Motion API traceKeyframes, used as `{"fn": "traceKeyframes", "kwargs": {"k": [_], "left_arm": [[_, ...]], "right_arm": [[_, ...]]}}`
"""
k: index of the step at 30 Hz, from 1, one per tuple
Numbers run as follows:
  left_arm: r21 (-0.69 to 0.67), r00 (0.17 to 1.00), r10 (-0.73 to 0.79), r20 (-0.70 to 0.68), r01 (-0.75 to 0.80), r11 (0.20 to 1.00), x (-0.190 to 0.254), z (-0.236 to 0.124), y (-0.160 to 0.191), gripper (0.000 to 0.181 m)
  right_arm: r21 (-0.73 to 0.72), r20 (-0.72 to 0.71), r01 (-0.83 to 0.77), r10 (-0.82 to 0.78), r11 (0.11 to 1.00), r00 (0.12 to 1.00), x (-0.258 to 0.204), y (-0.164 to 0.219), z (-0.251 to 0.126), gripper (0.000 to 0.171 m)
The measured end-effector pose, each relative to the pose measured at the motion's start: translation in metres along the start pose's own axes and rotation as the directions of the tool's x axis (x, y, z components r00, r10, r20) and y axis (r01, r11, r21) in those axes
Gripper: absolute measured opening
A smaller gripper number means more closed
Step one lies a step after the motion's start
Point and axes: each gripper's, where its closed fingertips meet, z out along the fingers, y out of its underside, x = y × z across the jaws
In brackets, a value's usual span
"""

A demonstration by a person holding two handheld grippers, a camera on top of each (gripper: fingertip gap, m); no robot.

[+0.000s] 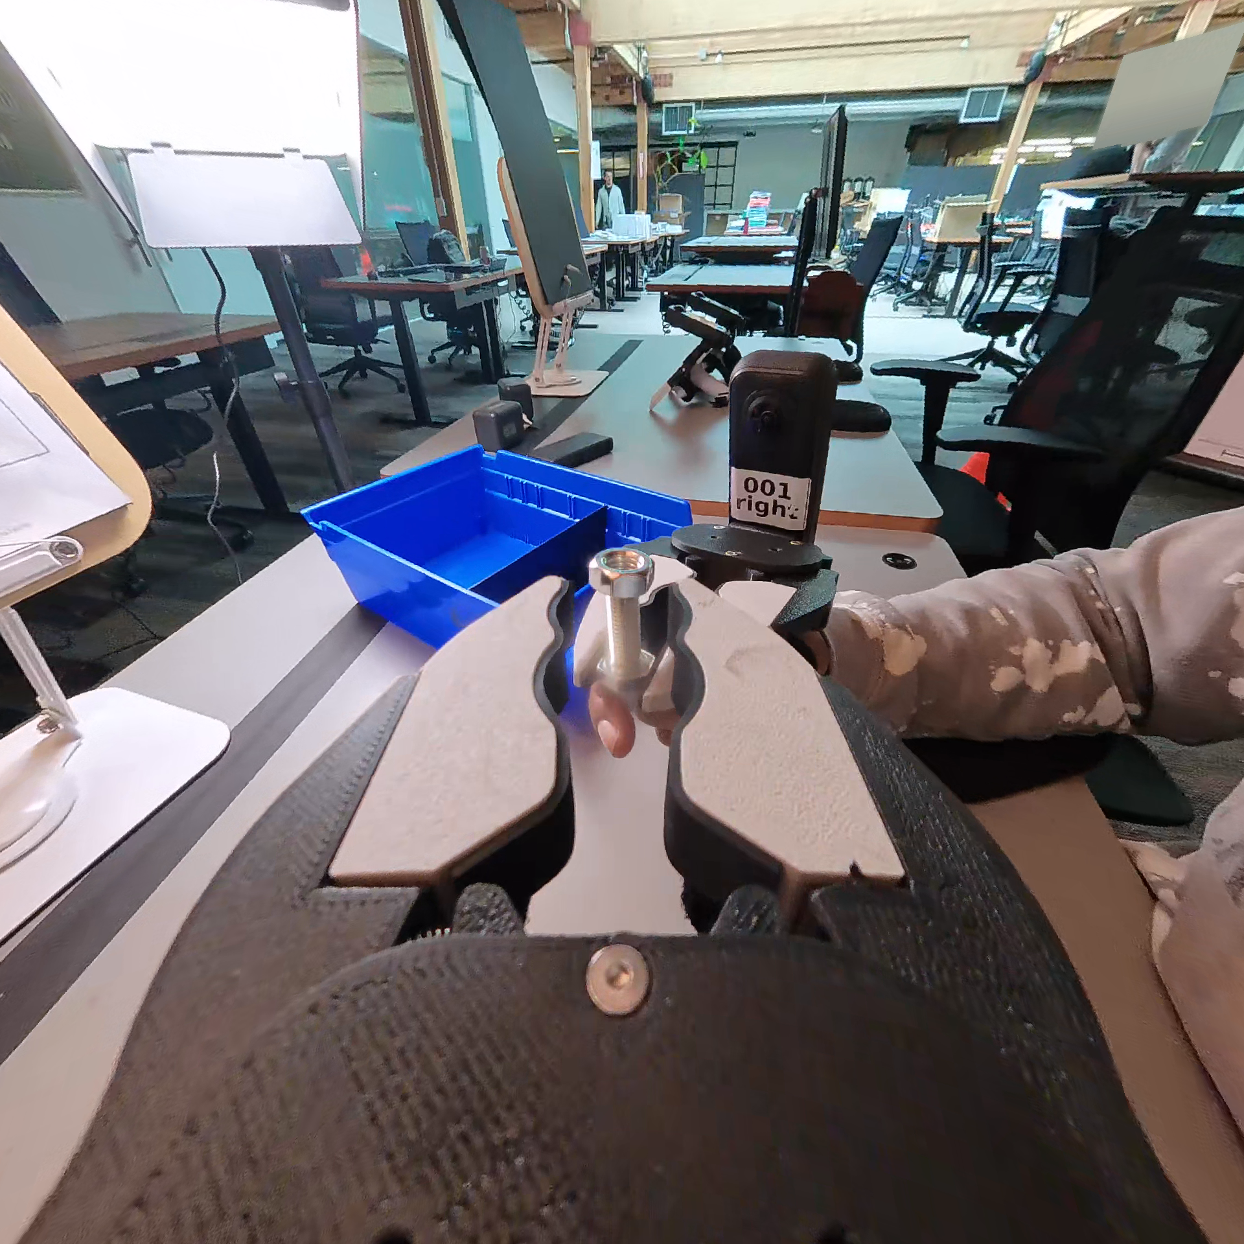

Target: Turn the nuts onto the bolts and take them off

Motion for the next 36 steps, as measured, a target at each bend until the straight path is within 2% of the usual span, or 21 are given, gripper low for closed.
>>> {"fn": "traceKeyframes", "kwargs": {"k": [9, 18, 23, 29, 36], "left_arm": [[0.024, 0.999, -0.02, -0.033, 0.02, 0.999, -0.001, -0.004, 0.005, 0.018], [0.046, 0.994, -0.029, -0.105, 0.034, 0.998, 0.008, -0.005, 0.002, 0.018], [0.024, 0.97, -0.041, -0.238, 0.048, 0.999, 0.026, -0.012, 0.0, 0.018], [0.023, 0.904, -0.06, -0.423, 0.077, 0.997, 0.053, -0.023, -0.003, 0.018], [0.039, 0.885, -0.068, -0.46, 0.097, 0.995, 0.056, -0.028, -0.005, 0.019]], "right_arm": [[-0.007, 0.028, -0.014, 0.014, 1.0, 1.0, -0.004, 0.008, 0.004, 0.019], [0.005, 0.084, -0.023, 0.022, 1.0, 0.996, -0.013, 0.005, 0.003, 0.019], [-0.019, 0.224, -0.042, 0.045, 0.999, 0.974, -0.032, 0.003, 0.001, 0.019], [-0.057, 0.408, -0.077, 0.094, 0.995, 0.908, -0.063, 0.0, -0.003, 0.019], [-0.049, 0.447, -0.076, 0.09, 0.996, 0.89, -0.072, -0.003, -0.004, 0.018]]}}
